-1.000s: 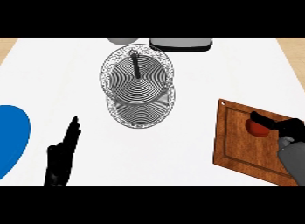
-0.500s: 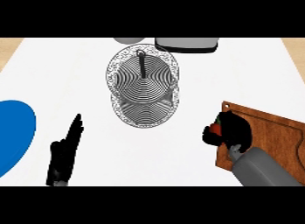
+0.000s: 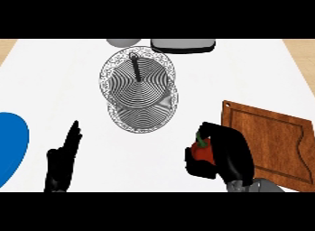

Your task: Pick the bell pepper from the cutting board and place it in the tiered basket

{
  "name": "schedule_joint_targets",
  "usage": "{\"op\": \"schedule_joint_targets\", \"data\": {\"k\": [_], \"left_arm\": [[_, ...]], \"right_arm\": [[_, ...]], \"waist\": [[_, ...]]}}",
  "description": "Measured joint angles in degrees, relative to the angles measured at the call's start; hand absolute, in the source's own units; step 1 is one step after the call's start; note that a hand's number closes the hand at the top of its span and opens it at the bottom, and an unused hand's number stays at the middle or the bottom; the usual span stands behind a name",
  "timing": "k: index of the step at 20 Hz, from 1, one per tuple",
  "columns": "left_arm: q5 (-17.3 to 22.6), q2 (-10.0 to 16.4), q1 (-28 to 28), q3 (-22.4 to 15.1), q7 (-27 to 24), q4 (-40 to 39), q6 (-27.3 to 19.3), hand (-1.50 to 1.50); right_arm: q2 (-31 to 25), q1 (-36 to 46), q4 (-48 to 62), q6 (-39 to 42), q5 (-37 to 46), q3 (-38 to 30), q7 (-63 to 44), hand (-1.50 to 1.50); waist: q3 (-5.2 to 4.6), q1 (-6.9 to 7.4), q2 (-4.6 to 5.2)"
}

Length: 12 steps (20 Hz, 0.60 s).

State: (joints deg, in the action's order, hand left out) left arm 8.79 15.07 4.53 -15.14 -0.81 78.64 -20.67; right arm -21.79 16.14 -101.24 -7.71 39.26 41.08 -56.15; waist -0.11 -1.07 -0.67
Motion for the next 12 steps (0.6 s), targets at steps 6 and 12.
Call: {"op": "schedule_joint_targets", "data": {"k": [6,12], "left_arm": [[0.1,-0.1,0.6,0.5,0.1,0.5,-0.1,0.0],[-0.2,-0.2,-0.7,1.2,0.1,-0.6,1.0,0.0]], "right_arm": [[-0.8,2.0,-19.5,2.0,4.0,-5.2,-4.5,1.5],[-2.5,8.7,-31.1,11.4,4.6,-10.7,-8.5,1.5]], "waist": [[0.01,-0.36,-0.08],[-0.01,0.3,0.19]]}}
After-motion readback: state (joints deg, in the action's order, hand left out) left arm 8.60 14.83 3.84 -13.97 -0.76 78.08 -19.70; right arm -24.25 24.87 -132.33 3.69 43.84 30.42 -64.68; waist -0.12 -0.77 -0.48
